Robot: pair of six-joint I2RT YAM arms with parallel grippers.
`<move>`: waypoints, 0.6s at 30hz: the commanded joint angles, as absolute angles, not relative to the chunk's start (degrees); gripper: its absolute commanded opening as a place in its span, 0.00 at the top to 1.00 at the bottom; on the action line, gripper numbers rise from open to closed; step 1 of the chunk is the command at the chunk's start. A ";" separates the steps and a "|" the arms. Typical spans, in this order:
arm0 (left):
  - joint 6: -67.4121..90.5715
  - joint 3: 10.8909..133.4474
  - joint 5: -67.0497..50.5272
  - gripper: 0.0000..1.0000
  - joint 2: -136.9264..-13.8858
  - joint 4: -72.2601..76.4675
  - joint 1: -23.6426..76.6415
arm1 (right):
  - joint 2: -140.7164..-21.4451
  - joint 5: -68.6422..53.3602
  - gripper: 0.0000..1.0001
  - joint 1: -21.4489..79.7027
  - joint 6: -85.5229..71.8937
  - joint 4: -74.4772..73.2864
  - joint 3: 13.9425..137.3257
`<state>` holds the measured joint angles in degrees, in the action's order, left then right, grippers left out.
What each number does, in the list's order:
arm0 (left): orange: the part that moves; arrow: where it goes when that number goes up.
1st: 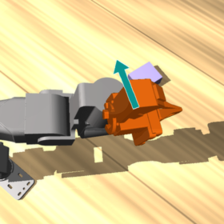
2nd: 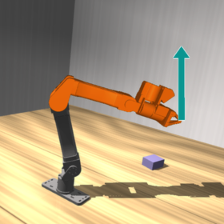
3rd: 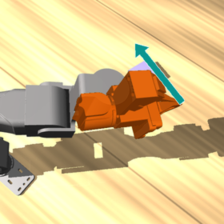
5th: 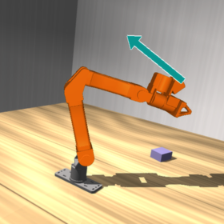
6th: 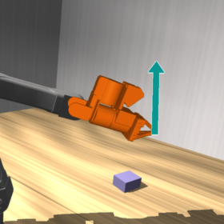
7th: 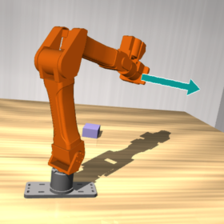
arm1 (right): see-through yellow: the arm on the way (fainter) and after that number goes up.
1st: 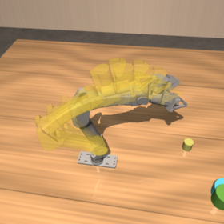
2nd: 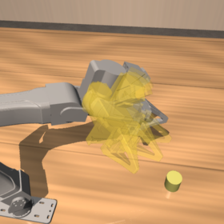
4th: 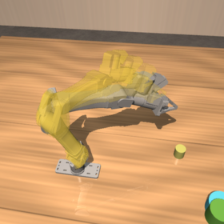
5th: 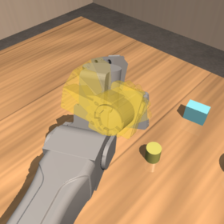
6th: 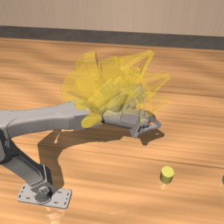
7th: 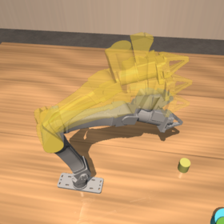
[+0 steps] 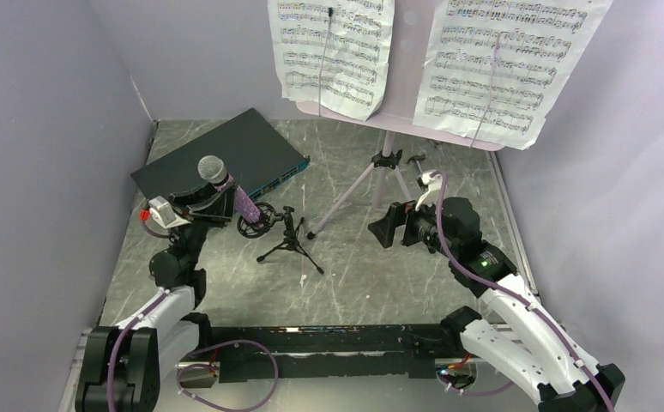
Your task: Set up the instrument practice props
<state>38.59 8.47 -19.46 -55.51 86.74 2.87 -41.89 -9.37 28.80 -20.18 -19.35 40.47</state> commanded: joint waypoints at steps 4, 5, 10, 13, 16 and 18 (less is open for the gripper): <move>35.54 6.90 -21.87 0.97 -55.41 87.54 3.85 | -41.17 -9.84 0.01 28.57 -20.49 -16.63 41.22; 35.17 6.92 -22.12 0.97 -55.19 86.93 3.93 | -41.23 -9.92 0.01 28.56 -20.48 -16.54 41.28; 34.00 6.55 -21.91 0.97 -54.45 85.49 4.60 | -41.77 -10.60 0.01 28.62 -20.61 -15.67 41.27; 33.13 6.68 -22.24 0.98 -54.44 84.46 5.21 | -41.77 -10.69 0.01 28.56 -20.59 -15.81 41.40; 32.65 6.68 -22.17 0.97 -54.47 83.68 5.78 | -41.51 -10.42 0.01 28.57 -20.52 -15.97 41.42; 32.40 6.81 -22.60 0.97 -54.63 83.00 5.90 | -41.27 -10.33 0.01 28.57 -20.61 -16.09 41.31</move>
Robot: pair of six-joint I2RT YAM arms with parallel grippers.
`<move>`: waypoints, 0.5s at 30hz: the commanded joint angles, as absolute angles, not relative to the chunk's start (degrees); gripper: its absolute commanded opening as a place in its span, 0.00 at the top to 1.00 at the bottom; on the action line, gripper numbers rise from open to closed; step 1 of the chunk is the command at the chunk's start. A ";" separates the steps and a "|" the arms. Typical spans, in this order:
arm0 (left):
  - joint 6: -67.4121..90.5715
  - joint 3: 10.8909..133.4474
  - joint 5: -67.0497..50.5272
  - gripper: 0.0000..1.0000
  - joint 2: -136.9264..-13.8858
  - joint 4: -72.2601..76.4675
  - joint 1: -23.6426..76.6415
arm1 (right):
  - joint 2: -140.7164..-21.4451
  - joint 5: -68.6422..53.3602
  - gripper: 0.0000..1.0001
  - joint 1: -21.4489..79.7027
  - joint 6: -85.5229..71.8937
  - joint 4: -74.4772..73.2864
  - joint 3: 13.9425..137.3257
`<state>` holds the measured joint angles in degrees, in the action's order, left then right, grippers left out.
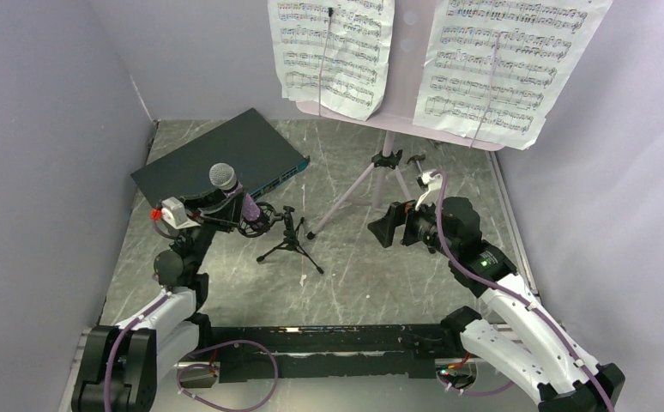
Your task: Set up the instrument practice props
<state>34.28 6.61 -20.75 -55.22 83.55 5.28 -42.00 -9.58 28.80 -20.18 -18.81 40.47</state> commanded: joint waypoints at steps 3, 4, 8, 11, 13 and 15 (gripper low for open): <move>32.47 6.86 -23.39 0.97 -54.92 82.71 6.20 | -41.19 -10.30 0.01 28.56 -20.57 -16.22 41.36; 32.51 6.81 -23.53 0.97 -54.84 82.64 6.24 | -41.19 -10.29 0.01 28.56 -20.52 -16.21 41.33; 32.63 6.52 -23.08 0.87 -53.49 80.86 6.33 | -41.56 -10.37 0.01 28.57 -20.37 -16.25 41.70; 32.78 6.50 -21.90 0.68 -51.19 77.68 6.33 | -41.82 -10.45 0.01 28.56 -20.23 -16.17 41.91; 32.53 6.57 -21.21 0.59 -49.43 75.53 6.33 | -41.88 -10.49 0.01 28.56 -20.22 -15.96 41.80; 32.61 6.64 -20.28 0.51 -47.73 73.23 6.33 | -41.99 -10.70 0.01 28.57 -20.27 -15.64 41.59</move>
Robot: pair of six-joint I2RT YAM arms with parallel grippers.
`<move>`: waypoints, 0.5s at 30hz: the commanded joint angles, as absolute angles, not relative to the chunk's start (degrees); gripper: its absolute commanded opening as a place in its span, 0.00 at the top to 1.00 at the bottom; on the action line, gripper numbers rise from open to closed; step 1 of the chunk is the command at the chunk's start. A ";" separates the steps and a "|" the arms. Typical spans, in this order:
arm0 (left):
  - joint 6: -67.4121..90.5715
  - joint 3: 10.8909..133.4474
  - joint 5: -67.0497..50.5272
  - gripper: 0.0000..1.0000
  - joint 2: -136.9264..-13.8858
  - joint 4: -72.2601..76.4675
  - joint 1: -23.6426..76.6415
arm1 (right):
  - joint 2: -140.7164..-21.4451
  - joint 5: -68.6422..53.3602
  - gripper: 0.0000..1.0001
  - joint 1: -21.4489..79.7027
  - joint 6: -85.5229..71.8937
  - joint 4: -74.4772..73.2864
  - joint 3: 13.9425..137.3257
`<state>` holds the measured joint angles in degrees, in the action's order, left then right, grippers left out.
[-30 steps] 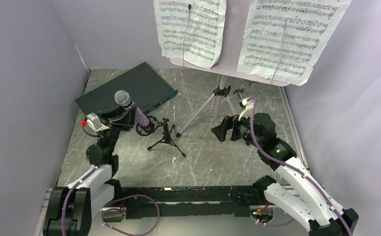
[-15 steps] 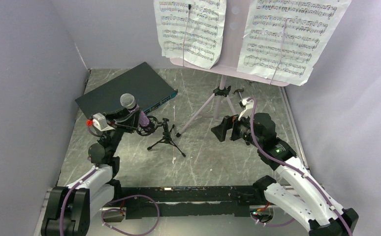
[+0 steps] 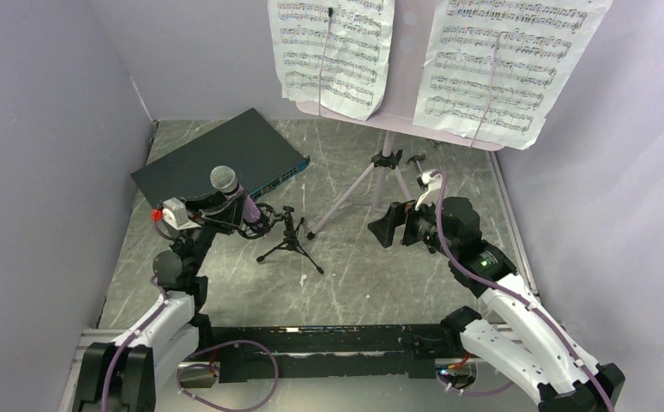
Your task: Set up the instrument practice props
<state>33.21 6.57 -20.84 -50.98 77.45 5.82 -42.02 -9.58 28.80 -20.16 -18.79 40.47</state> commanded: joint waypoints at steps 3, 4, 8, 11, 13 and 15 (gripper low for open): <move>32.85 6.81 -19.07 0.41 -45.35 70.16 6.33 | -42.27 -11.05 0.01 28.63 -20.41 -15.55 41.60; 33.20 6.89 -18.61 0.36 -44.77 69.22 6.33 | -42.27 -11.06 0.01 28.59 -20.44 -15.56 41.69; 33.72 7.28 -18.49 0.20 -43.79 67.42 6.33 | -41.66 -10.57 0.01 28.56 -20.29 -15.79 41.62; 34.41 7.38 -18.55 0.11 -44.52 68.20 6.33 | -41.22 -10.37 0.01 28.59 -20.52 -16.02 41.41; 35.19 7.38 -17.82 0.07 -44.73 68.42 6.33 | -41.11 -10.35 0.01 28.57 -20.68 -16.23 41.37; 35.90 7.46 -16.45 0.07 -44.59 68.06 6.33 | -41.02 -10.36 0.01 28.61 -20.71 -16.26 41.34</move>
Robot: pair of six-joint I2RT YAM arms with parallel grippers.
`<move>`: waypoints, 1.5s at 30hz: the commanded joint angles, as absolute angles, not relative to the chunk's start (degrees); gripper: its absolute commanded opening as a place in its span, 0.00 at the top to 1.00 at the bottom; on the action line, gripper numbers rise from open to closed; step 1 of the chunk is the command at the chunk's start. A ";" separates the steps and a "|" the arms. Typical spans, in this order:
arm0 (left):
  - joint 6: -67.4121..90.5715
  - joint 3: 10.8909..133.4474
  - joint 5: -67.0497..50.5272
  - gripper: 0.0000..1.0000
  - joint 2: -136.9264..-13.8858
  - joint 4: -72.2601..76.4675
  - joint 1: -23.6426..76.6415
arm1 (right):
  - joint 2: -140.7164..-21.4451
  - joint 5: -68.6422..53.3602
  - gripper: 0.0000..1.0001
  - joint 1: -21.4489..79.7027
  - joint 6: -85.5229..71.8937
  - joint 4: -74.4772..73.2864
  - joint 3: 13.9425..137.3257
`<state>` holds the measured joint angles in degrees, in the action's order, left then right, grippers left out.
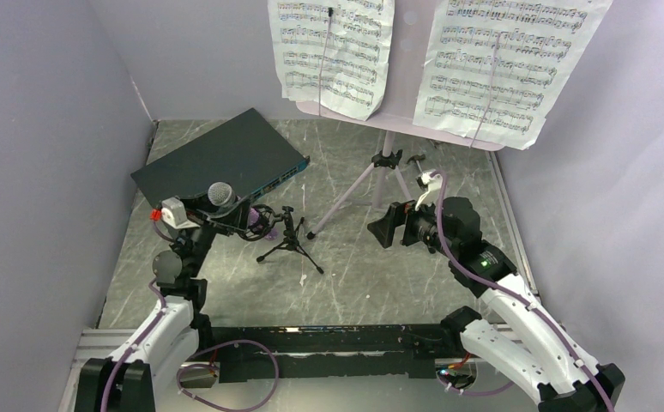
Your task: Set up the instrument practice props
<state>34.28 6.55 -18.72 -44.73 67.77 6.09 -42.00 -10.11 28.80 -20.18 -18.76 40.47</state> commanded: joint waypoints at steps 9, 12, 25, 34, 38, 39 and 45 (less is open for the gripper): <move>34.71 10.17 -13.90 0.07 -37.89 59.01 6.33 | -40.87 -10.53 0.01 28.56 -20.15 -16.30 41.83; 33.88 11.85 -13.37 0.07 -34.15 53.28 6.33 | -41.31 -11.02 0.01 28.61 -20.16 -16.06 41.80; 26.93 25.69 -7.04 0.11 -31.18 28.25 6.33 | -41.03 -10.74 0.01 28.59 -20.14 -16.17 41.44; 26.62 28.62 -10.84 0.61 -34.56 23.43 6.33 | -41.61 -10.76 0.01 28.58 -19.95 -16.07 41.58; 26.90 27.63 -10.90 0.74 -33.08 21.11 6.33 | -42.08 -10.98 0.01 28.58 -19.85 -15.76 41.56; 27.15 26.86 -11.02 0.75 -32.52 21.16 6.37 | -42.22 -11.06 0.01 28.59 -19.80 -15.70 41.65; 28.08 24.31 -13.25 0.78 -31.25 21.69 6.33 | -42.57 -11.33 0.01 28.59 -20.15 -14.94 41.42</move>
